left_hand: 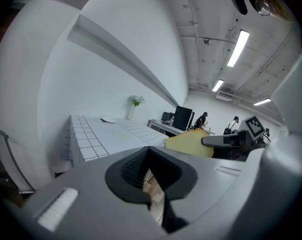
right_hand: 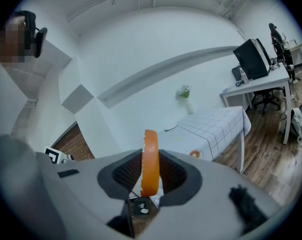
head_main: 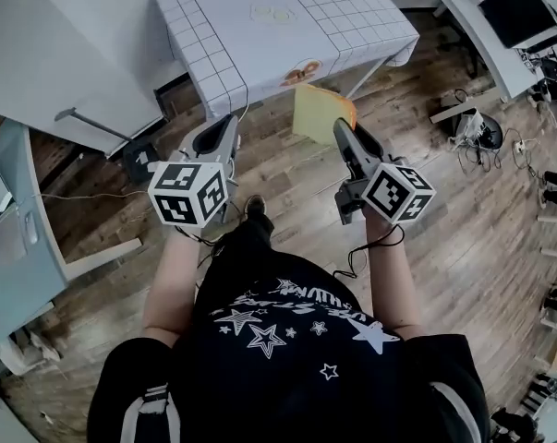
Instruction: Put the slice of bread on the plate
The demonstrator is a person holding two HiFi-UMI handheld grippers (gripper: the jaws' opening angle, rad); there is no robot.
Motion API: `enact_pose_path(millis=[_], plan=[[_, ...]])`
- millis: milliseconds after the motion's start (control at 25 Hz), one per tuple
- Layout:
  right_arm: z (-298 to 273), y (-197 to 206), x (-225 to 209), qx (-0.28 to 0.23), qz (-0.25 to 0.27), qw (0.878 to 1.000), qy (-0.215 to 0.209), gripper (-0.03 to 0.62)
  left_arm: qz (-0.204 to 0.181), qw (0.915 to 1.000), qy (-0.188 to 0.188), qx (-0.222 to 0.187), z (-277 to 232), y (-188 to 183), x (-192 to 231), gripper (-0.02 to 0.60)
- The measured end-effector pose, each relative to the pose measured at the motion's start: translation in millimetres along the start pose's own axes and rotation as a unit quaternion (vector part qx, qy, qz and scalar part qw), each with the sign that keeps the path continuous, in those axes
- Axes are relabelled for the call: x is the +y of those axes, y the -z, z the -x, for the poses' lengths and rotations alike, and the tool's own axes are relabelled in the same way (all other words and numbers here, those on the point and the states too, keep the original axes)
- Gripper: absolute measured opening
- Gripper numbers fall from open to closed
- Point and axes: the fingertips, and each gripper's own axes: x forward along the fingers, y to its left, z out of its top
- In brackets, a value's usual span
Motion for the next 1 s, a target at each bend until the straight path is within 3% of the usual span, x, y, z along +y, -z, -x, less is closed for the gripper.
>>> enact_pose_path(millis=[360,640,1000], plan=[[-77.8,-49.3,-4.4,0.003,0.025,1.0,0.005,0.1,0.016,0.9996,0.016,-0.015,-55.5,-50.5,54.0,0.009],[-112.5,-56.8,-13.2,0.002,0.024,1.0,0.012,0.1,0.018,0.9995,0.024,-0.009,-81.6,-56.2,78.6,0.008],[-137.8,-69.0,-37.4,0.005,0.011,1.0,0.005,0.1,0.014,0.9999,0.005,-0.005,-97.9,-63.6,96.4,0.008]])
